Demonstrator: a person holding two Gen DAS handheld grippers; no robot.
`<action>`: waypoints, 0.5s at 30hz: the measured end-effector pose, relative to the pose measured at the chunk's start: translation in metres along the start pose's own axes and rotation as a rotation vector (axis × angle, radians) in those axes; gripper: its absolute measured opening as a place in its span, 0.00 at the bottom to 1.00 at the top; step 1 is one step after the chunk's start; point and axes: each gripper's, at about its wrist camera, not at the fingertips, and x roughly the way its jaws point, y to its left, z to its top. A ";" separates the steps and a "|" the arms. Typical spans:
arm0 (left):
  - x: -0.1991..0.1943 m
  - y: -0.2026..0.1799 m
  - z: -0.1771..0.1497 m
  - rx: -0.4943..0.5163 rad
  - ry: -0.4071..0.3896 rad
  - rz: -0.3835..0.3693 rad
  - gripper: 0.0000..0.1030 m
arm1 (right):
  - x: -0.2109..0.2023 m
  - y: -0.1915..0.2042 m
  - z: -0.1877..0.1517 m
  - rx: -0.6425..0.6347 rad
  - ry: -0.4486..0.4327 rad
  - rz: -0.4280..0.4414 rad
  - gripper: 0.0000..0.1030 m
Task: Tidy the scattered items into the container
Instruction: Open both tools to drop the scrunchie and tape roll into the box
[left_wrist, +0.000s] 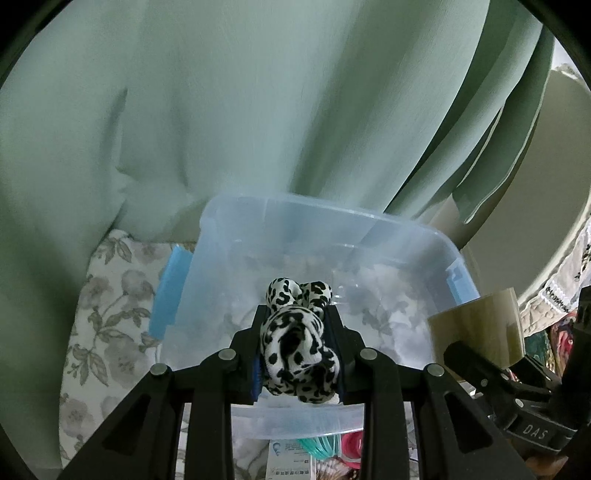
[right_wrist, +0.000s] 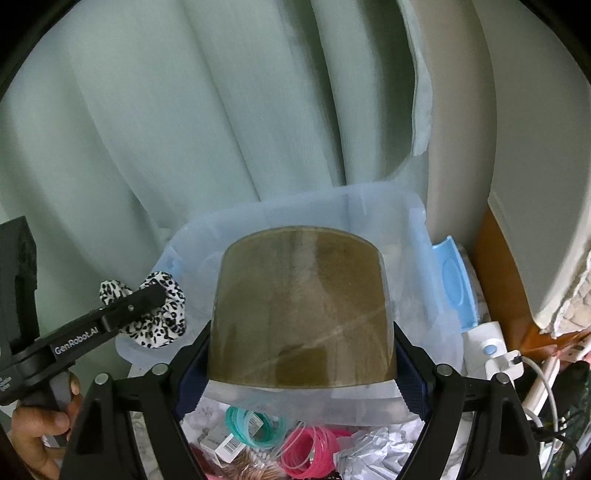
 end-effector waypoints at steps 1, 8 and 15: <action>0.002 0.001 -0.001 -0.003 0.008 0.001 0.30 | 0.002 0.000 0.000 -0.004 0.007 -0.002 0.85; 0.007 0.001 -0.004 0.003 0.027 0.002 0.59 | 0.012 0.004 0.002 -0.074 0.024 -0.028 0.85; 0.006 -0.003 -0.005 0.024 0.026 0.015 0.74 | 0.006 0.006 -0.009 -0.063 -0.010 -0.017 1.00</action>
